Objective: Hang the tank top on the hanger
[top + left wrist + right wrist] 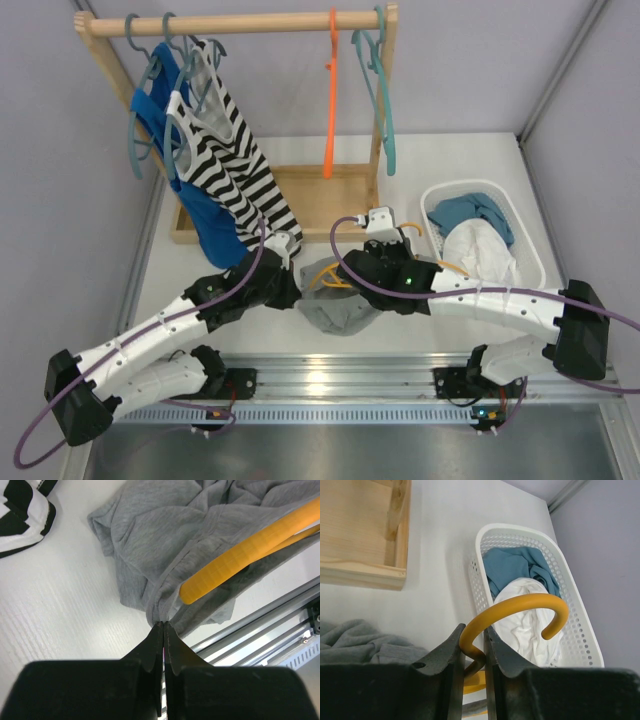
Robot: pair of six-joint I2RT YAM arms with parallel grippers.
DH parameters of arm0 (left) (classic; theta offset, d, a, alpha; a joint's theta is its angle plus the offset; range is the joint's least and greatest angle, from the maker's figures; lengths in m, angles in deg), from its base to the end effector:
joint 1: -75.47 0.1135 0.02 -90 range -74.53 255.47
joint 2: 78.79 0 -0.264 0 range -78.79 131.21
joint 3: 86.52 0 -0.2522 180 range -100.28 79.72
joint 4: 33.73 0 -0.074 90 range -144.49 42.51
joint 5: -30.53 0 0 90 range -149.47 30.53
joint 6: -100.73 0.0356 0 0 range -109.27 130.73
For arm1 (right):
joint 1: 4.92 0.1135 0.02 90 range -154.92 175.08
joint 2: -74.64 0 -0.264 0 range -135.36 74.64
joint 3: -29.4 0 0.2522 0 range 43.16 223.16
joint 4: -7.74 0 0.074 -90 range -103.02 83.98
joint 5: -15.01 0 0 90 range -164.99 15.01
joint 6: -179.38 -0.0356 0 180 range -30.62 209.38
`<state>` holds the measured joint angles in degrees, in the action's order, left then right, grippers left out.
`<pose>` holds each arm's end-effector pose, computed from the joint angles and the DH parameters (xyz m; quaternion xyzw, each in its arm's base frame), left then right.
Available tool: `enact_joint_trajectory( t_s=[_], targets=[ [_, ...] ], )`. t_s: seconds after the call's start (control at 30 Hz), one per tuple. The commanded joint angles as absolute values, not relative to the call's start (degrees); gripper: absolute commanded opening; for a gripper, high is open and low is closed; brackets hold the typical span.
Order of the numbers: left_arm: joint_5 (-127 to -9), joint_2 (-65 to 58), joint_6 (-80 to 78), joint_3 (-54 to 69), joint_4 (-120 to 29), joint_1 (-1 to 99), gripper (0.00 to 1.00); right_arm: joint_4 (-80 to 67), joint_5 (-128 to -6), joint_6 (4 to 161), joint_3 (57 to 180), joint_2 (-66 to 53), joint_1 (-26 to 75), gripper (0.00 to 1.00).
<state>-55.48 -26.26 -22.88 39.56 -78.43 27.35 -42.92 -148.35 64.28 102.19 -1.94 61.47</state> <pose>0.1295 -0.1407 0.2540 0.1022 0.9120 -0.2349 0.3204 0.1351 0.2240 0.2851 -0.0986 0.7790 -0.2216 0.5783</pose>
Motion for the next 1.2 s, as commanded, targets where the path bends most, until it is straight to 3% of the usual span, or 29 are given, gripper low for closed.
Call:
enact_joint_trajectory(
  t_s=[0.0,0.57,1.17],
  targets=[
    [-54.2,-25.4,-23.3,34.9,-79.2,27.1,0.0,-40.7,-150.8,64.3,103.1,-1.0,62.6,0.0],
    [-57.4,-20.0,-22.0,25.8,-78.6,27.2,0.0,-40.7,-152.1,64.2,102.7,-1.5,63.4,0.0],
    [-61.0,-12.3,-20.7,16.3,-78.3,27.1,0.0,-35.6,-154.6,67.2,110.3,-7.3,68.4,0.0]
  ],
)
